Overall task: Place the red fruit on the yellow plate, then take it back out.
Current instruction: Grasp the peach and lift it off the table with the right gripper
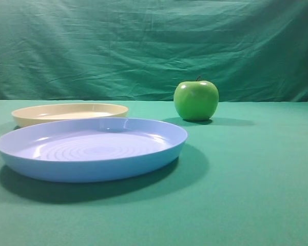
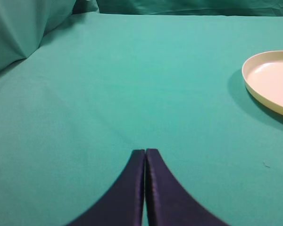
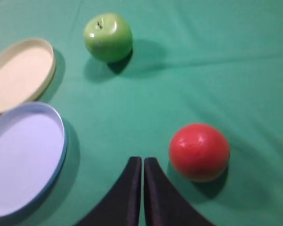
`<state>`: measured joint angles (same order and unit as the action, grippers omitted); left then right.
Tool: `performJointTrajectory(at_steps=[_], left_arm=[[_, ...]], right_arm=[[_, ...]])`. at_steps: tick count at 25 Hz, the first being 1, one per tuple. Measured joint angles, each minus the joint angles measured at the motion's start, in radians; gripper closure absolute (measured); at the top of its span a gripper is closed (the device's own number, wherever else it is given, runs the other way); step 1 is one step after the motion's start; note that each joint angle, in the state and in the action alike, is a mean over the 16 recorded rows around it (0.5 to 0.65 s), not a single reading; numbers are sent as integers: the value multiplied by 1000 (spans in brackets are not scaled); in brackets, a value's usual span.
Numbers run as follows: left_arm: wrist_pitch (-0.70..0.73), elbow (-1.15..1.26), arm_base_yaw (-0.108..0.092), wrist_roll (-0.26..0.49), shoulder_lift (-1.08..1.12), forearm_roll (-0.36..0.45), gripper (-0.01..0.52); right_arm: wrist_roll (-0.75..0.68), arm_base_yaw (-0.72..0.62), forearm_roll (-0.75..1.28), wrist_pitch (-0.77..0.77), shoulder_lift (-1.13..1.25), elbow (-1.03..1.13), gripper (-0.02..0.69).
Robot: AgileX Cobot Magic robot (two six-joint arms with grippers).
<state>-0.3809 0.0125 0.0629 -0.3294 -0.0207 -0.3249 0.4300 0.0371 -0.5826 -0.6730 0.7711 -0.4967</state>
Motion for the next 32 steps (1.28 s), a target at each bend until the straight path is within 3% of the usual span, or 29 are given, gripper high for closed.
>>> performJointTrajectory(at_steps=[6, 15, 18, 29, 32], left_arm=[[0, 0, 0, 0, 0, 0, 514], [0, 0, 0, 0, 0, 0, 514], [0, 0, 0, 0, 0, 0, 514], [0, 0, 0, 0, 0, 0, 514], [0, 0, 0, 0, 0, 0, 514]], right_arm=[[21, 56, 102, -73, 195, -73, 665], [-152, 213, 436, -117, 431, -207, 637], [-213, 255, 525, -119, 493, -243, 559], [-310, 286, 644, -82, 651, -298, 117], [-336, 286, 666, -56, 687, -300, 34]])
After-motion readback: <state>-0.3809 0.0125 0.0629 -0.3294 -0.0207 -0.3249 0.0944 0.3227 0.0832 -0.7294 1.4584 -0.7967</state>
